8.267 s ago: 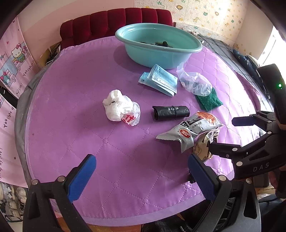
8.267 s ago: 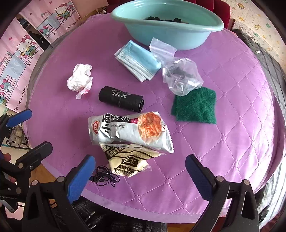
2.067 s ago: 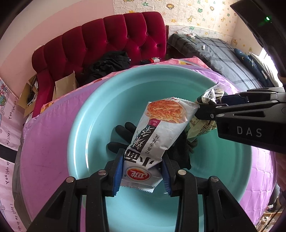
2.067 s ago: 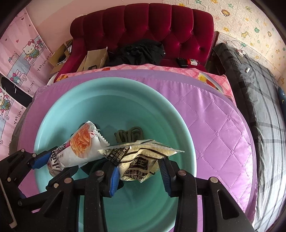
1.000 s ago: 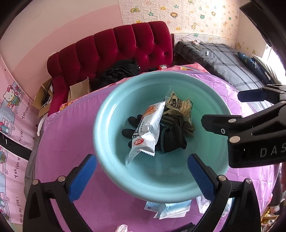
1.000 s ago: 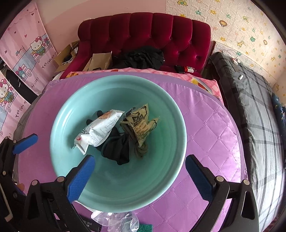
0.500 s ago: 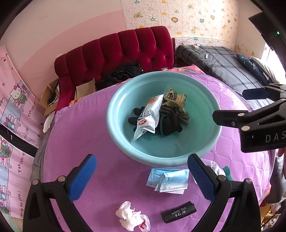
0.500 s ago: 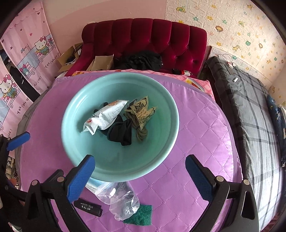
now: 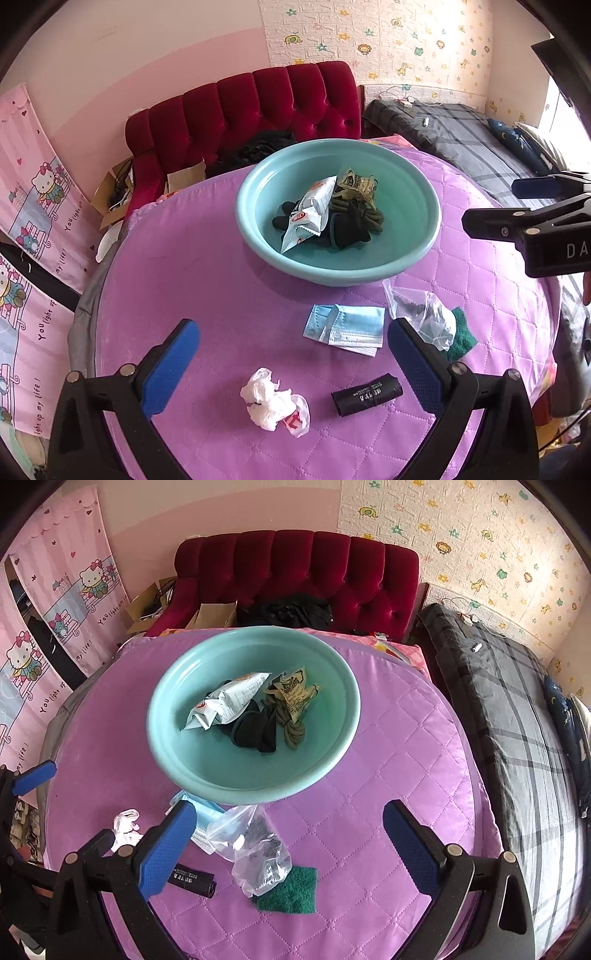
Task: Organize soft objects
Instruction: 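Withdraw both grippers from the basin back over the table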
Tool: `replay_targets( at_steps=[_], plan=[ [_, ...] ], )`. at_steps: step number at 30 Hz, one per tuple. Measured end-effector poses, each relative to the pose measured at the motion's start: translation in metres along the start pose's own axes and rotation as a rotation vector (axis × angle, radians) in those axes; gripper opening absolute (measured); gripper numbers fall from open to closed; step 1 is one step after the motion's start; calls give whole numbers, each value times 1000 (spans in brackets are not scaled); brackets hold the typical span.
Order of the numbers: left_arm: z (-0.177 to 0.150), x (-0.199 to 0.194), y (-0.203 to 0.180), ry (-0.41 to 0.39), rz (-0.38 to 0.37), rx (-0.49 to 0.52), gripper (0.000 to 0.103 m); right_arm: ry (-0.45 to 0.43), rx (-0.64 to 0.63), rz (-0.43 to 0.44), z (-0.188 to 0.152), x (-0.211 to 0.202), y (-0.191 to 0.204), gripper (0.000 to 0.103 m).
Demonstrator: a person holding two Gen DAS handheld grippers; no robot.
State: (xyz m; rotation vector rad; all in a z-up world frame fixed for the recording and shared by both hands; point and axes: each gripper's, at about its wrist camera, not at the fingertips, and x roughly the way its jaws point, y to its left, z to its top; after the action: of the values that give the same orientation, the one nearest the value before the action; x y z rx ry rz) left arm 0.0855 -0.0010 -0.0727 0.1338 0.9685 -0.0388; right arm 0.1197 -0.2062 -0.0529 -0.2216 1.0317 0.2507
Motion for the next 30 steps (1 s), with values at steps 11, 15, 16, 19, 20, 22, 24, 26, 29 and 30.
replay_targets(
  at_steps=[11,15,16,19,20,22,24,26,29,30],
  plan=[
    [-45,-17,-1,0,3,-12,103,-10,-3,12,-41,-9,5,103],
    [-61,-22,-5,-1,-2,-5,103,-20,-14,14,-56,-9,8,103],
    [-64,-22,-5,-3,-5,-11,103,-21,-17,14,-60,-8,10,103],
    [-74,-19,-4,4,-15,-34,103,-17,-9,25,-72,-3,13,103],
    [-77,-18,-4,5,-13,-42,103,-17,-5,31,-76,-2,13,103],
    [-84,-16,-4,2,-13,-51,103,-22,-6,33,-83,1,15,103],
    [-89,-15,-5,2,-14,-48,103,-22,-10,38,-88,4,16,103],
    [-94,-14,-5,5,-1,-49,103,-15,-2,41,-93,7,16,103],
    [-100,-11,-3,12,-7,-78,103,-8,9,56,-101,12,16,103],
    [-102,-10,-2,13,-12,-89,103,-4,8,53,-103,13,16,103]
  ],
)
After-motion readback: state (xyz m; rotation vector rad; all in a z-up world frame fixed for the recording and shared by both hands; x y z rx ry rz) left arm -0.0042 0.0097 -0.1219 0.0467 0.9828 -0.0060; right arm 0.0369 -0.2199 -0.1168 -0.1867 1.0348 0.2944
